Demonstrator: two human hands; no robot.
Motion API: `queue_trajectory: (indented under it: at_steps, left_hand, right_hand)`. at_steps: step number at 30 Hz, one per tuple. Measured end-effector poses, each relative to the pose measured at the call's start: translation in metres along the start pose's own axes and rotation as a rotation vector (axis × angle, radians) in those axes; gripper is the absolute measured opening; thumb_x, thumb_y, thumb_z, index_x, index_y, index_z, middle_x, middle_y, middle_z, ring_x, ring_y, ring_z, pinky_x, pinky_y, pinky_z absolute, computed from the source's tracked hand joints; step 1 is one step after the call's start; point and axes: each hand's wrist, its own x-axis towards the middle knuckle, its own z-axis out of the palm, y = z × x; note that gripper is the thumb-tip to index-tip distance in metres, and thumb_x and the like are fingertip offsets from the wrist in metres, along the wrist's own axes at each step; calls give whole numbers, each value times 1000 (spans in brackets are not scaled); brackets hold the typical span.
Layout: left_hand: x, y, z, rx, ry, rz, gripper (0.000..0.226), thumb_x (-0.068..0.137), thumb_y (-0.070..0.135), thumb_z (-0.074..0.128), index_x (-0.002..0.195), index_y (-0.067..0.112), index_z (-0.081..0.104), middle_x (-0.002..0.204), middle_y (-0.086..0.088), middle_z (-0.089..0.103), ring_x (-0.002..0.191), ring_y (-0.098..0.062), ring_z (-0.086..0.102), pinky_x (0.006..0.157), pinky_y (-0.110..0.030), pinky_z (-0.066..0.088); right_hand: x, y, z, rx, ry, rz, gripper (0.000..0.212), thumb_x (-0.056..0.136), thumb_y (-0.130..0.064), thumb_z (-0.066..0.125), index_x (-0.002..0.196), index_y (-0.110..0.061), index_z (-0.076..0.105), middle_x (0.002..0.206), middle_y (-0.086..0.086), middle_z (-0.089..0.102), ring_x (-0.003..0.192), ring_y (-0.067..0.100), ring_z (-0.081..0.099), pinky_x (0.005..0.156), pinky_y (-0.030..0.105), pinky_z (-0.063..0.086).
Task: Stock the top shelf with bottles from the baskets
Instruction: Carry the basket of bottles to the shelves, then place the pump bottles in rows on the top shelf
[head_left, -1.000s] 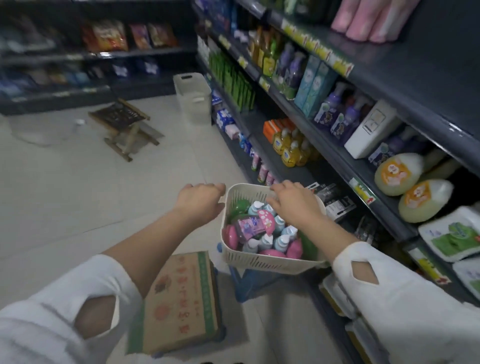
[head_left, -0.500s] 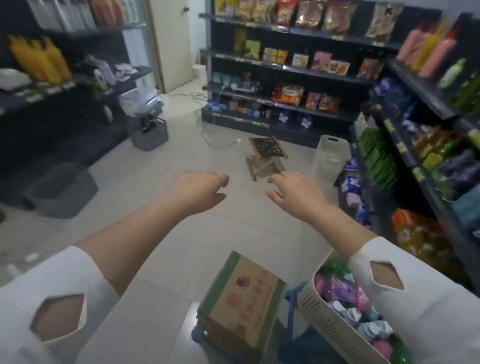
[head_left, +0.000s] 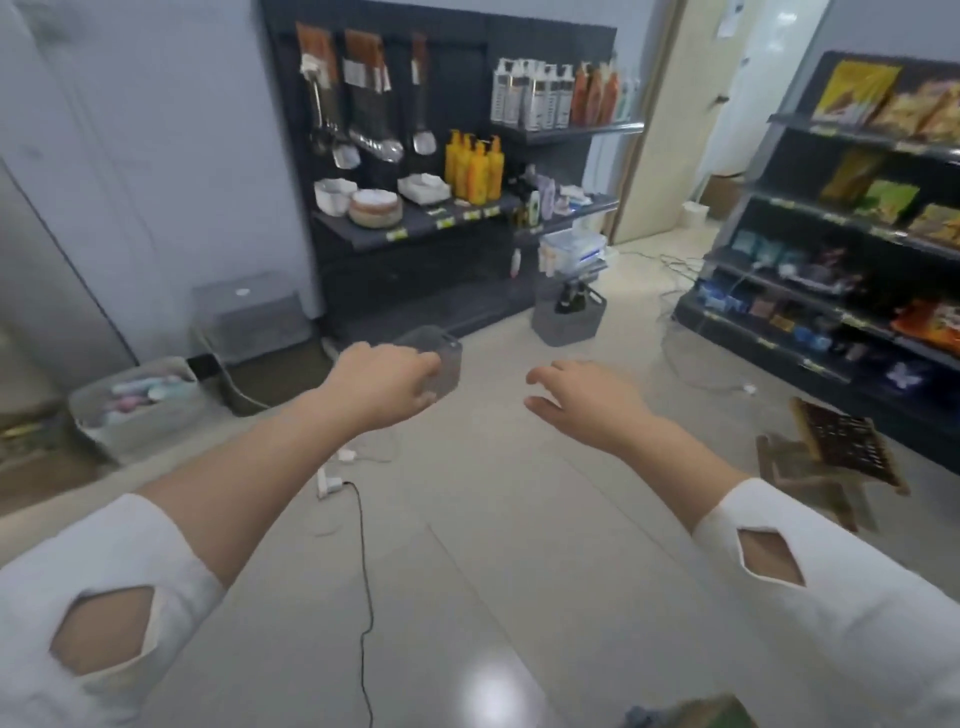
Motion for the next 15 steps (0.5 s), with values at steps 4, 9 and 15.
queue_trajectory:
  at_steps: [4, 9, 15]
  left_hand:
    - [13, -78, 11, -9, -9, -105, 30, 94, 40, 42, 120, 27, 48, 115, 2, 61, 106, -22, 58, 78, -34, 40]
    - [36, -149, 37, -10, -47, -226, 27, 94, 40, 42, 118, 27, 48, 118, 2, 60, 110, -22, 56, 76, -34, 35]
    - [93, -224, 63, -2, -57, -349, 27, 94, 41, 44, 115, 25, 49, 116, 1, 61, 108, -22, 56, 77, -33, 40]
  right_hand:
    - [87, -44, 5, 4, -8, -120, 38, 98, -44, 39, 126, -20, 50, 122, 5, 58, 110, 29, 55, 85, 39, 48]
    - [184, -77, 18, -2, -2, -269, 34, 98, -40, 41, 122, -20, 52, 116, 6, 60, 104, 28, 56, 71, 34, 40]
    - [309, -97, 37, -32, -32, -371, 38, 98, -42, 39, 128, -22, 49, 123, 6, 55, 111, 29, 52, 82, 38, 41]
